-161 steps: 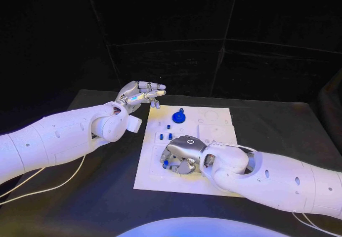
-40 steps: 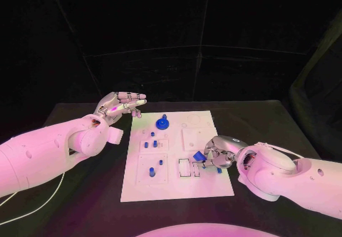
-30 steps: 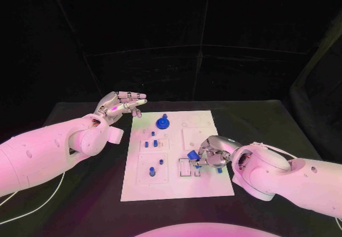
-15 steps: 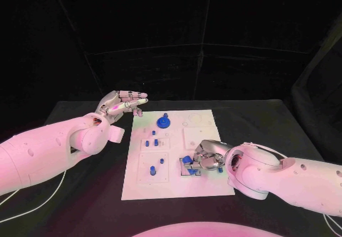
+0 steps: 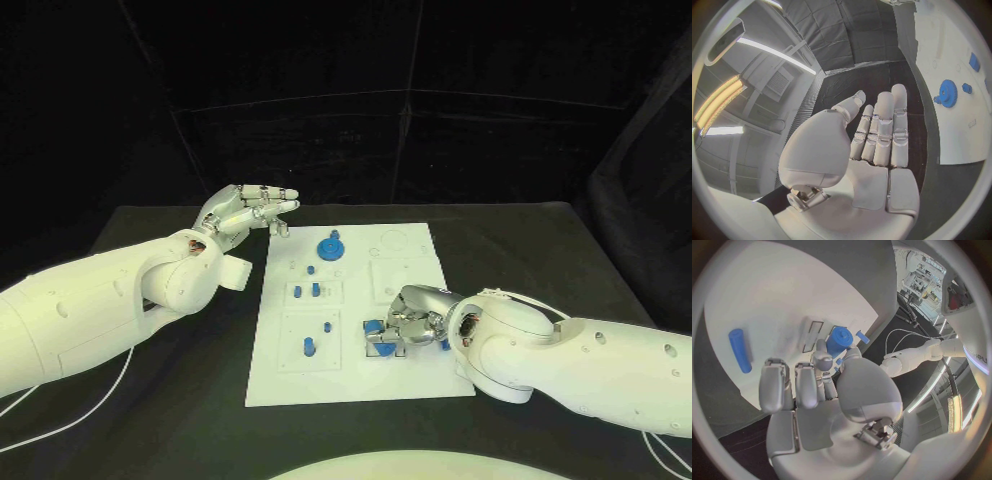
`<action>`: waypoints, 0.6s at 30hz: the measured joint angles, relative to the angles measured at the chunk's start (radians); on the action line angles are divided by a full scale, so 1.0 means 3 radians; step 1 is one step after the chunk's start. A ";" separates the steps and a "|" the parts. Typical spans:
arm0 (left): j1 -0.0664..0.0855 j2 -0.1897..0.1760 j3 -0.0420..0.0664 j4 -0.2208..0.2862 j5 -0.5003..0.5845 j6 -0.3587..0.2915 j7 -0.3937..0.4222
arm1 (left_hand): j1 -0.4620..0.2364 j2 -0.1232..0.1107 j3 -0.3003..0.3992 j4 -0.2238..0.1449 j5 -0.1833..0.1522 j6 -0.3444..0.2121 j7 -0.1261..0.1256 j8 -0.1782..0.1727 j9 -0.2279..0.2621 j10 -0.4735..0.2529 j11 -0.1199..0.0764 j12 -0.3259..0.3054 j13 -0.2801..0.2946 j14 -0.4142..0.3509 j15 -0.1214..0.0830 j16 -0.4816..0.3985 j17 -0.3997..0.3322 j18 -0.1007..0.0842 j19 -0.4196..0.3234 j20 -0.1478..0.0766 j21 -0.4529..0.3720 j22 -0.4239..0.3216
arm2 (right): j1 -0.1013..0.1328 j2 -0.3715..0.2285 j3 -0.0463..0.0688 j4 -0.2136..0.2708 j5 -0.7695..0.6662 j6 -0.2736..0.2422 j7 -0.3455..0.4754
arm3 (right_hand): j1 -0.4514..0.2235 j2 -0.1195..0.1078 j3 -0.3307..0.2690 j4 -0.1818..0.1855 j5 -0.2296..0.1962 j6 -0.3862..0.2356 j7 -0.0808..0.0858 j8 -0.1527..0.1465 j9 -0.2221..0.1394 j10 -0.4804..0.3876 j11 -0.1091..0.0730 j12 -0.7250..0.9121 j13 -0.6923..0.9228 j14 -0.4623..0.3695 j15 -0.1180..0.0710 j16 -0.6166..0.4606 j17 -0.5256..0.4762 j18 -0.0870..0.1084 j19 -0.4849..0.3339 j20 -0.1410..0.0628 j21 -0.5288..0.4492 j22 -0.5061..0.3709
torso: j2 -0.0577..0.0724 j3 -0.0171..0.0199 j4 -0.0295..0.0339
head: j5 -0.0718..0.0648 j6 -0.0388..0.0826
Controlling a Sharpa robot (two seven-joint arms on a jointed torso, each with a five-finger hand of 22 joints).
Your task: Assemble the parts on the task board
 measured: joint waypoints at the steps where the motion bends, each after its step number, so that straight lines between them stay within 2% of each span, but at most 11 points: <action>1: 0.0000 0.0000 0.0000 0.0000 0.0000 0.0000 0.0000 | 0.0000 0.0000 0.0000 0.0000 0.0000 0.0000 0.0000 0.0000 0.0000 0.0000 0.0000 0.0000 0.0000 0.0000 0.0000 0.0000 0.0000 0.0000 0.0000 0.0000 0.0000 0.0000 | 0.0000 0.0004 0.0000 -0.0003 -0.0006 0.0000 -0.0006 | -0.0061 -0.0003 -0.0037 -0.0001 -0.0171 -0.0006 0.0006 -0.0013 0.0001 0.0000 0.0000 -0.0025 -0.0009 0.0000 0.0000 0.0000 -0.0005 0.0000 0.0000 0.0000 0.0000 -0.0007 | 0.0000 -0.0001 0.0000 | 0.0002 -0.0003; 3: 0.0000 0.0000 0.0000 0.0001 0.0000 0.0000 -0.0001 | 0.0000 0.0000 0.0000 0.0000 0.0000 0.0000 0.0000 0.0000 0.0000 0.0000 0.0000 0.0000 0.0000 0.0000 0.0000 0.0000 0.0000 0.0000 0.0000 0.0000 0.0000 0.0000 | 0.0000 0.0011 0.0000 -0.0010 -0.0019 0.0000 -0.0017 | -0.0184 -0.0044 -0.0111 0.0010 -0.0440 -0.0025 0.0024 -0.0022 0.0004 0.0000 0.0000 -0.0085 -0.0051 0.0000 0.0000 -0.0010 -0.0025 0.0000 0.0000 0.0000 0.0000 -0.0030 | 0.0000 -0.0001 0.0000 | 0.0003 -0.0005; 4: 0.0000 0.0000 0.0000 0.0001 0.0000 0.0000 -0.0001 | 0.0000 0.0000 0.0000 0.0000 0.0000 0.0000 0.0000 0.0000 0.0000 0.0000 0.0000 0.0000 0.0000 0.0000 0.0000 0.0000 0.0000 0.0000 0.0000 0.0000 0.0000 0.0000 | 0.0000 0.0015 0.0000 -0.0014 -0.0029 0.0000 -0.0024 | -0.0239 -0.0082 -0.0133 0.0015 -0.0511 -0.0025 0.0024 -0.0030 0.0010 -0.0005 0.0005 -0.0123 -0.0076 0.0000 0.0000 -0.0022 -0.0034 0.0000 0.0000 0.0000 -0.0006 -0.0043 | 0.0000 -0.0001 0.0000 | 0.0004 -0.0006; 5: 0.0000 0.0000 0.0000 0.0001 0.0000 0.0000 -0.0001 | 0.0000 0.0000 0.0000 0.0000 0.0000 0.0000 0.0000 0.0000 0.0000 0.0000 0.0000 0.0000 0.0000 0.0000 0.0000 0.0000 0.0000 0.0000 0.0000 0.0000 0.0000 0.0000 | 0.0001 0.0018 0.0000 -0.0017 -0.0036 0.0000 -0.0028 | -0.0289 -0.0126 -0.0143 0.0025 -0.0540 -0.0032 0.0031 -0.0042 0.0011 -0.0027 0.0025 -0.0164 -0.0106 0.0000 0.0000 -0.0027 -0.0044 0.0000 0.0000 0.0000 -0.0018 -0.0056 | 0.0000 -0.0001 0.0000 | 0.0005 -0.0007; 7: 0.0000 0.0000 0.0000 0.0001 0.0000 0.0001 -0.0002 | 0.0000 0.0000 0.0000 0.0000 0.0000 0.0000 0.0000 0.0000 0.0000 0.0000 0.0000 0.0000 0.0000 0.0000 0.0000 0.0000 0.0000 0.0000 0.0000 0.0000 0.0000 0.0000 | 0.0001 0.0023 0.0000 -0.0020 -0.0054 0.0000 -0.0036 | -0.0388 -0.0225 -0.0140 0.0021 -0.0552 -0.0048 0.0048 -0.0042 0.0011 -0.0075 0.0024 -0.0252 -0.0173 0.0000 0.0000 -0.0041 -0.0057 0.0000 -0.0021 -0.0003 -0.0031 -0.0079 | 0.0000 -0.0001 0.0000 | 0.0006 -0.0009; 9: 0.0000 0.0000 0.0000 0.0001 0.0000 0.0001 -0.0002 | 0.0000 0.0000 0.0000 0.0000 0.0000 0.0000 0.0000 0.0000 0.0000 0.0000 0.0000 0.0000 0.0000 0.0000 0.0000 0.0000 0.0000 0.0000 0.0000 0.0000 0.0000 0.0000 | 0.0001 0.0024 0.0000 -0.0021 -0.0069 0.0000 -0.0040 | -0.0505 -0.0343 0.0022 0.0028 -0.0552 -0.0050 0.0050 -0.0062 0.0023 -0.0103 0.0042 -0.0344 -0.0233 0.0000 0.0000 -0.0048 -0.0066 0.0000 -0.0025 0.0001 -0.0048 -0.0097 | 0.0000 -0.0001 -0.0001 | 0.0006 -0.0010; 12: 0.0000 0.0000 0.0000 0.0000 0.0000 0.0001 -0.0003 | 0.0000 0.0000 0.0000 0.0000 0.0000 0.0000 0.0000 0.0000 0.0000 0.0000 0.0000 0.0000 0.0000 0.0000 0.0000 0.0000 0.0000 0.0000 0.0000 0.0000 0.0000 0.0000 | 0.0001 0.0024 0.0000 -0.0019 -0.0094 0.0000 -0.0041 | -0.0506 -0.0420 0.0176 0.0021 -0.0552 -0.0060 0.0060 -0.0062 0.0036 -0.0115 0.0030 -0.0393 -0.0263 0.0000 0.0000 -0.0060 -0.0070 0.0000 -0.0037 0.0013 -0.0048 -0.0109 | -0.0001 0.0000 -0.0002 | 0.0006 -0.0010; 14: 0.0000 -0.0001 0.0000 0.0000 0.0000 0.0001 -0.0004 | 0.0000 0.0000 0.0000 0.0000 0.0000 0.0000 0.0000 0.0000 0.0000 0.0000 0.0000 0.0000 0.0000 0.0000 0.0000 0.0000 0.0000 0.0000 0.0000 0.0000 0.0000 0.0000 | 0.0001 0.0021 0.0000 -0.0013 -0.0108 0.0001 -0.0041 | -0.0406 -0.0402 0.0251 0.0003 -0.0542 -0.0060 0.0059 -0.0062 0.0044 -0.0115 0.0030 -0.0393 -0.0263 0.0000 0.0000 -0.0060 -0.0070 0.0001 -0.0037 0.0012 -0.0049 -0.0109 | -0.0001 0.0001 -0.0003 | 0.0006 -0.0010; 18: 0.0000 -0.0003 0.0000 0.0000 0.0000 0.0001 -0.0004 | 0.0000 0.0000 0.0000 0.0000 0.0000 0.0000 0.0000 0.0000 0.0000 0.0000 0.0000 0.0000 0.0000 0.0000 0.0000 0.0000 0.0000 0.0000 0.0000 0.0000 0.0000 0.0000 | 0.0001 0.0004 0.0000 0.0008 -0.0131 0.0013 -0.0021 | 0.0012 -0.0314 0.0374 -0.0123 -0.0204 -0.0060 0.0059 -0.0062 0.0065 -0.0115 0.0030 -0.0393 -0.0249 0.0000 0.0000 -0.0066 -0.0068 0.0000 -0.0037 0.0012 -0.0049 -0.0109 | -0.0002 0.0002 -0.0004 | 0.0008 -0.0011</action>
